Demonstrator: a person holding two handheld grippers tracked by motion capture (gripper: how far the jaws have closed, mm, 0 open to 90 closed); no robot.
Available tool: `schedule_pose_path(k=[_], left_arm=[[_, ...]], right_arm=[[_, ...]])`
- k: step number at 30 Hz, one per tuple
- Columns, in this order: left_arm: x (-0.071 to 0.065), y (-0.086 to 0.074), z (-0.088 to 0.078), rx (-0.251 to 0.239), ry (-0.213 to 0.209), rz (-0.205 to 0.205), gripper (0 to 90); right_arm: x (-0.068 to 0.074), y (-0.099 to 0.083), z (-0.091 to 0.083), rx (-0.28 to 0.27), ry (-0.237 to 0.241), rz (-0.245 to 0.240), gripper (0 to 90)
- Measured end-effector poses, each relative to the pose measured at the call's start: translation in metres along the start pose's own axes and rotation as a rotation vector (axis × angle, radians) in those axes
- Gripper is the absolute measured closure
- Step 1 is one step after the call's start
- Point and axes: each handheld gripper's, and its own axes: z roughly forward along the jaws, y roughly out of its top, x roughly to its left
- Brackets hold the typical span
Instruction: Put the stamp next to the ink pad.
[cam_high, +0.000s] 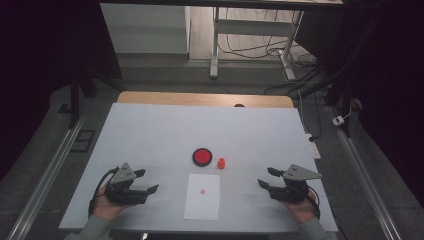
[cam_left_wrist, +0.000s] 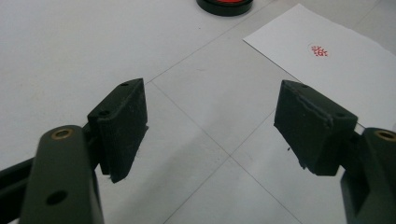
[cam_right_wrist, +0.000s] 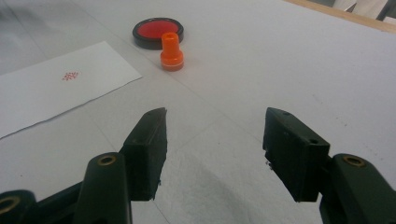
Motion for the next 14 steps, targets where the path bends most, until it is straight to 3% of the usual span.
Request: schedule_pose_path(k=[14], left_arm=[[0.0010,-0.0001,-0.0004,-0.001,0.000,0.001,26.1]], right_arm=[[0.0003,0.0012,-0.0011,-0.003,0.006,0.002,40.4]])
